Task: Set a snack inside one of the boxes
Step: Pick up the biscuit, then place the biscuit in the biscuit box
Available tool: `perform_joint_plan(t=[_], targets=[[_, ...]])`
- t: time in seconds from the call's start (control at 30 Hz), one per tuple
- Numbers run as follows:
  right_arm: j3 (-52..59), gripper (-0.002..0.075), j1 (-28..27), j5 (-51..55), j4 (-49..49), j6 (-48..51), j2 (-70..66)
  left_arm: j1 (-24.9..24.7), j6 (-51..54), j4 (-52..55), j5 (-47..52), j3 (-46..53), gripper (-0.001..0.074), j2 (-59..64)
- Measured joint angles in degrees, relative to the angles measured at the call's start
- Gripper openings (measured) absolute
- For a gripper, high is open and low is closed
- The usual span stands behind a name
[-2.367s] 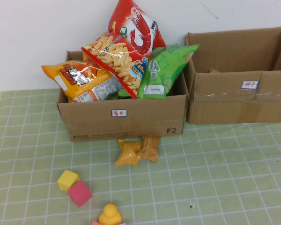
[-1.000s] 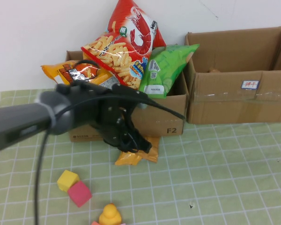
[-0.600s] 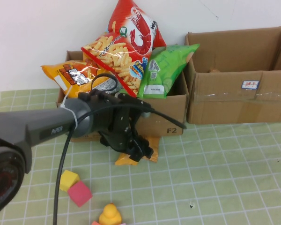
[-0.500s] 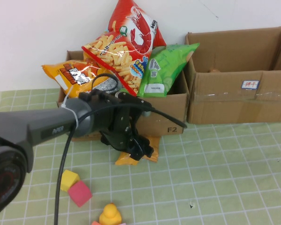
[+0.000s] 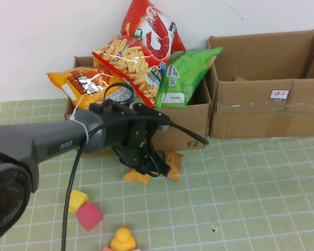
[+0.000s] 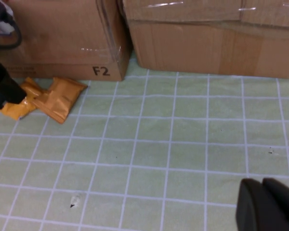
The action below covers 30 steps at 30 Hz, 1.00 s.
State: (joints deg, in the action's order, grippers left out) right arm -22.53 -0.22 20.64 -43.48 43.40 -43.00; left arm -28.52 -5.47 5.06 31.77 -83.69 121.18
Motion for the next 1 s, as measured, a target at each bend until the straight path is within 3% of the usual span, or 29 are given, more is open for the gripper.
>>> perform_joint_plan(t=[0.33, 0.67, 0.87, 1.0], targets=[[0.0, -0.0002, 0.0, 0.0, -0.6, 0.2, 0.0, -0.1, 0.0, -2.8, 6.1, -0.1, 0.0123, -2.6], [0.0, -0.0002, 0.0, 0.0, -0.6, 0.4, 0.0, -0.1, 6.4, -5.9, 15.1, -0.2, 0.0122, -10.0], [0.0, -0.0002, 0.0, 0.0, -0.9, 0.4, 0.0, -0.1, 16.7, -21.3, 16.7, -4.9, 0.0121, -12.6], [0.0, -0.0002, 0.0, 0.0, -1.0, 0.5, 0.0, -0.1, 28.1, -36.2, 12.5, -11.9, 0.0120, -12.8]])
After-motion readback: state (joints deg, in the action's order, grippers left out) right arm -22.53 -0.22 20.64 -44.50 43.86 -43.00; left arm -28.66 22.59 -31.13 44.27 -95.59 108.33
